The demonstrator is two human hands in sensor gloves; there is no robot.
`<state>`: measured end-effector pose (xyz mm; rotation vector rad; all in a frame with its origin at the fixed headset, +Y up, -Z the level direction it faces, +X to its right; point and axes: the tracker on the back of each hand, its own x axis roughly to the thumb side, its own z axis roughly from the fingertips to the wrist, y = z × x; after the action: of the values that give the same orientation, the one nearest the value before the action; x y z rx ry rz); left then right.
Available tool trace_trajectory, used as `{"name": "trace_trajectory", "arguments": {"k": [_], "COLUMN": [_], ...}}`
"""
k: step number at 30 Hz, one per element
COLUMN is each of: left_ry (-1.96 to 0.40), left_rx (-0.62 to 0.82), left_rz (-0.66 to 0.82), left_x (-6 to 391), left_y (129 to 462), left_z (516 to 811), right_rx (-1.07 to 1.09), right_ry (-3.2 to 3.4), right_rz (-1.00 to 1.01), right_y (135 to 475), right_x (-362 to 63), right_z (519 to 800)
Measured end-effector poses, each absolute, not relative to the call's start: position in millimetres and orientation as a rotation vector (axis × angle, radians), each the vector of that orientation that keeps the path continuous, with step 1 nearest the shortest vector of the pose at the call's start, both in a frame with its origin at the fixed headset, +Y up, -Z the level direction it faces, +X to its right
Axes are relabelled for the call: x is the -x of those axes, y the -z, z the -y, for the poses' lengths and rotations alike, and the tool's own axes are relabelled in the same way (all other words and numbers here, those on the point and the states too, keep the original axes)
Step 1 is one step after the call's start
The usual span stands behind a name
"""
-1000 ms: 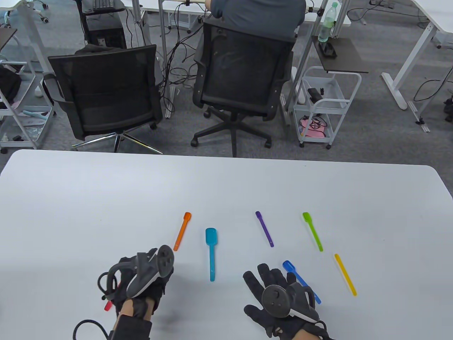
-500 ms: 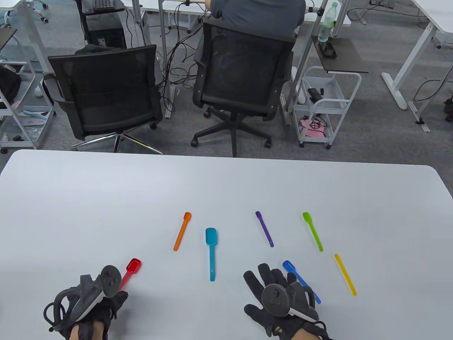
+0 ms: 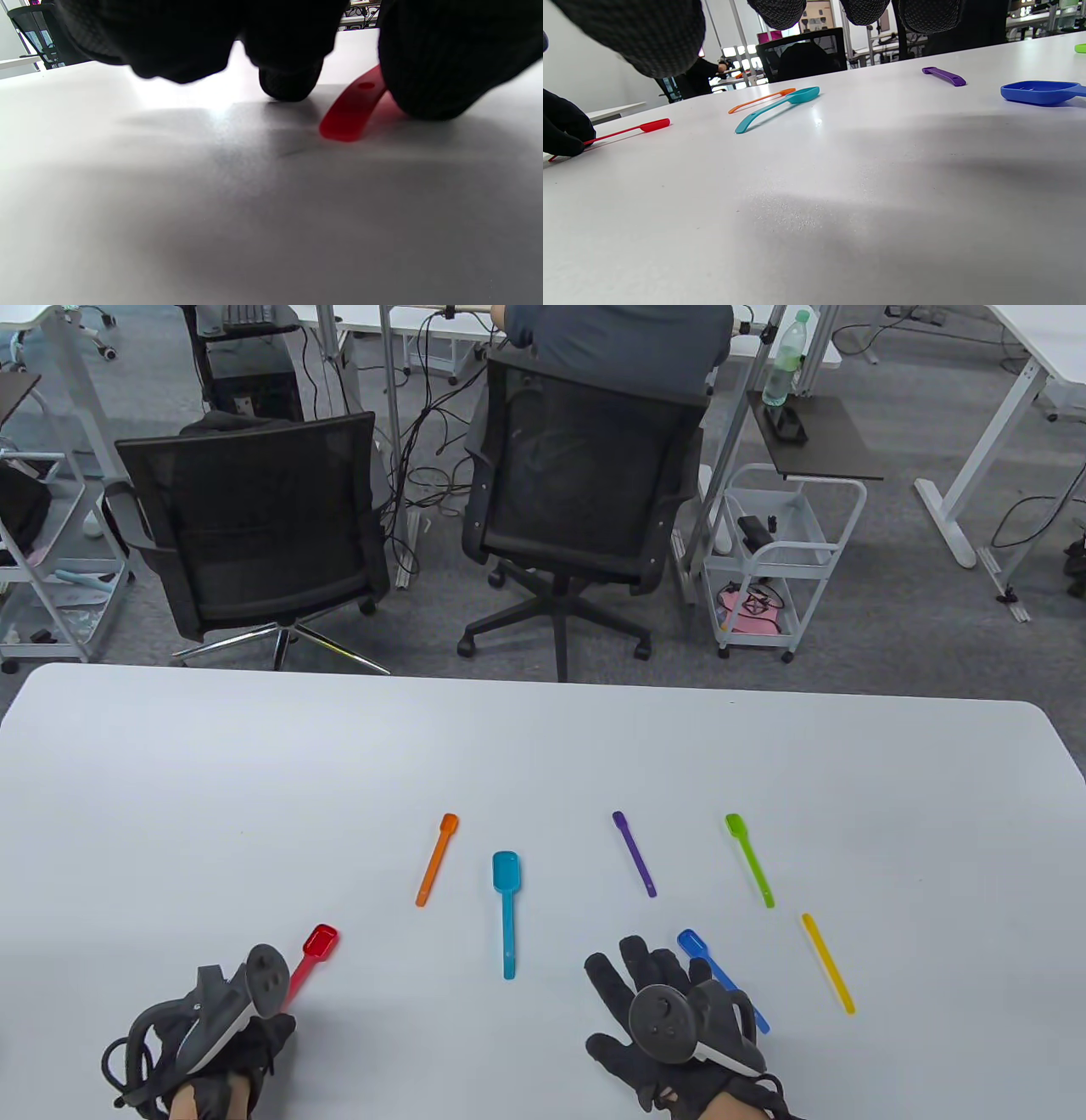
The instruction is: Nest measuring spoons
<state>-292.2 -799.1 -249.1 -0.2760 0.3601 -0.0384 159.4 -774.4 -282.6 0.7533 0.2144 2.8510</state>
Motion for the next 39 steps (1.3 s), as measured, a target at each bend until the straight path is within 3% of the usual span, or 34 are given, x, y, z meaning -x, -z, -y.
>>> {"name": "trace_trajectory", "arguments": {"k": [27, 39], "left_ry": [0.051, 0.038], "left_rx": [0.258, 0.182], "left_rz": [-0.343, -0.439], "left_x": [285, 281], "left_y": [246, 247], "left_z": [803, 801], "right_rx": [-0.755, -0.762], "right_ry": [-2.842, -2.854], "right_rz": [-0.227, -0.206], "right_y": [281, 281], "right_x": [-160, -160], "right_z": [775, 773]}}
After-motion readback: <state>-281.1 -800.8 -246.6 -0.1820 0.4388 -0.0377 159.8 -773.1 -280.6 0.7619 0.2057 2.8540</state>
